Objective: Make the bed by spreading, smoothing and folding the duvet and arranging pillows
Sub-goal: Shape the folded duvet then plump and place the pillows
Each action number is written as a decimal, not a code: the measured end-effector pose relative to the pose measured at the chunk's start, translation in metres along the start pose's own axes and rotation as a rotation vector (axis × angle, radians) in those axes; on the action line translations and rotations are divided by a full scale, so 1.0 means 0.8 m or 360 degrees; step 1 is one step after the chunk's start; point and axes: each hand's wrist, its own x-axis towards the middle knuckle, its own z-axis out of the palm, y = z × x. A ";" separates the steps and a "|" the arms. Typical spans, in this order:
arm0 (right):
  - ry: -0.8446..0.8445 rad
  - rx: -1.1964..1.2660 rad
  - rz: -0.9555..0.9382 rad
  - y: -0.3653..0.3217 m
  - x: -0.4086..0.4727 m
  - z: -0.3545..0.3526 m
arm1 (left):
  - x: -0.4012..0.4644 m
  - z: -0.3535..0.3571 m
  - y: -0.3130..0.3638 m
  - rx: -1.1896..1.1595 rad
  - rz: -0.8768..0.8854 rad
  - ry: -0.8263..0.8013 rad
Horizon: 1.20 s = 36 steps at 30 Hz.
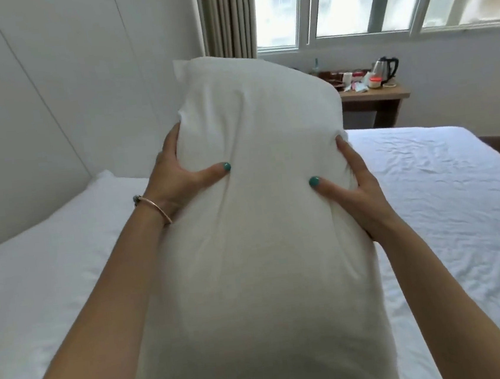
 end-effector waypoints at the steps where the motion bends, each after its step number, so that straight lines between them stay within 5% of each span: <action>1: -0.0031 0.0008 -0.0024 -0.017 0.008 0.012 | 0.004 -0.022 0.008 0.0004 0.0013 0.0012; 12: -0.0316 0.0247 -0.0132 -0.177 0.059 0.248 | 0.076 -0.322 -0.011 0.0254 -0.0027 0.0154; 25: -0.0449 0.0309 -0.0082 -0.276 0.055 0.518 | 0.176 -0.608 -0.056 0.0768 -0.0082 -0.0147; 28: -0.0442 0.0206 -0.0008 -0.237 0.041 0.581 | 0.191 -0.632 -0.135 0.0951 -0.0190 -0.0231; 32: -0.0761 -0.0067 0.0325 -0.140 0.009 0.661 | 0.184 -0.596 -0.313 0.1292 -0.0604 -0.0366; 36: -0.0957 -0.0219 0.0486 -0.083 0.007 0.687 | 0.142 -0.534 -0.459 0.1022 -0.1021 -0.0275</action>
